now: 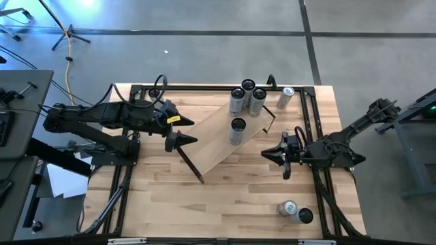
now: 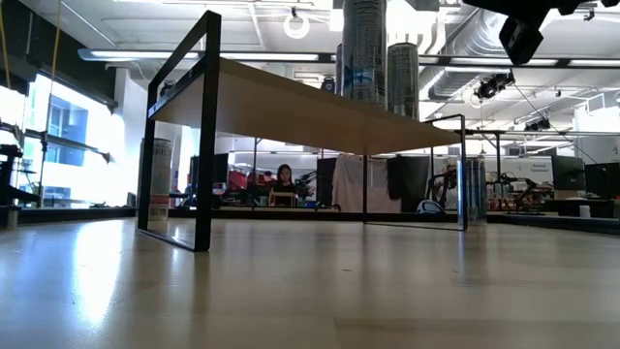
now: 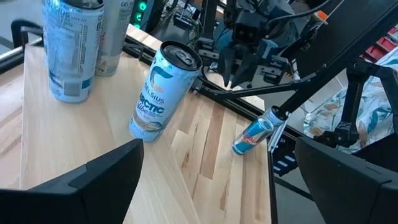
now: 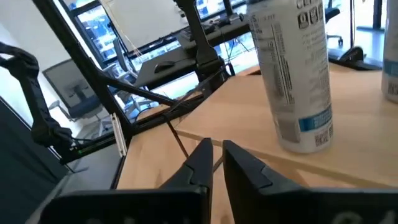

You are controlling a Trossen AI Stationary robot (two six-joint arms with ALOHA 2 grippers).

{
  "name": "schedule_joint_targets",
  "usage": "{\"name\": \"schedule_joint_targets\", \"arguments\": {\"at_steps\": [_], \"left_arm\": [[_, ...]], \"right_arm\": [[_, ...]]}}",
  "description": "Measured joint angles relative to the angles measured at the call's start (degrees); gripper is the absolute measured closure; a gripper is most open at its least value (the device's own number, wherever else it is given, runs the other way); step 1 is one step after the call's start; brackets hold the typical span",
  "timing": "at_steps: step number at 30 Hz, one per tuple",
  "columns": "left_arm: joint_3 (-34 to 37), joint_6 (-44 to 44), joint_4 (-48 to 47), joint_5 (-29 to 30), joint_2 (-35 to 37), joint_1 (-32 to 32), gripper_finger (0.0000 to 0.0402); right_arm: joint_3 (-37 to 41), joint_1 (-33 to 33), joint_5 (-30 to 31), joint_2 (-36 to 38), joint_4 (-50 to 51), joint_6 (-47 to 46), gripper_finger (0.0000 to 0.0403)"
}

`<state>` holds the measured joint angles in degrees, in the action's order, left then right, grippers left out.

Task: Place canned beverage on shelf
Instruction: Put the white-blue soda can on the shelf and align it with the other white-blue soda can

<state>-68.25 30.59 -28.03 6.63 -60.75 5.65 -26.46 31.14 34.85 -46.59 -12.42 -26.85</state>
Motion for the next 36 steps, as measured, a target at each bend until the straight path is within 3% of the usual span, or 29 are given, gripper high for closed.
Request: {"name": "schedule_joint_targets", "arguments": {"at_steps": [4, 7, 11, 16, 18, 27, 36], "left_arm": [[3.6, -3.7, 10.0, 0.4, 0.3, 0.5, 0.0047], [9.2, -4.8, 17.7, 2.3, 1.5, 1.3, 0.0095], [18.4, -3.2, 26.1, 3.3, 4.2, 1.3, 0.0194], [28.3, -2.6, 36.1, 3.5, 8.5, 1.3, 0.0354], [30.9, -2.5, 37.9, 3.5, 9.9, 1.3, 0.0388], [36.5, -5.5, 47.3, 5.1, 11.9, 1.3, 0.0398], [37.4, -5.4, 47.7, 5.6, 11.9, 1.2, 0.0401]], "right_arm": [[0.0, 0.0, -0.9, 0.0, 0.1, -1.3, 0.0396], [0.0, 0.0, -1.0, 0.0, 0.1, -1.6, 0.0397], [0.0, 0.0, -1.0, 0.0, -0.1, -1.6, 0.0401], [0.0, 0.0, -1.0, 0.0, -0.3, -1.3, 0.0402], [0.0, 0.0, -1.0, 0.0, -0.3, -1.2, 0.0402], [0.0, 0.0, -1.0, 0.0, -0.3, -1.2, 0.0403], [-0.2, 0.0, -2.5, 0.0, -0.5, -1.2, 0.0403]]}}
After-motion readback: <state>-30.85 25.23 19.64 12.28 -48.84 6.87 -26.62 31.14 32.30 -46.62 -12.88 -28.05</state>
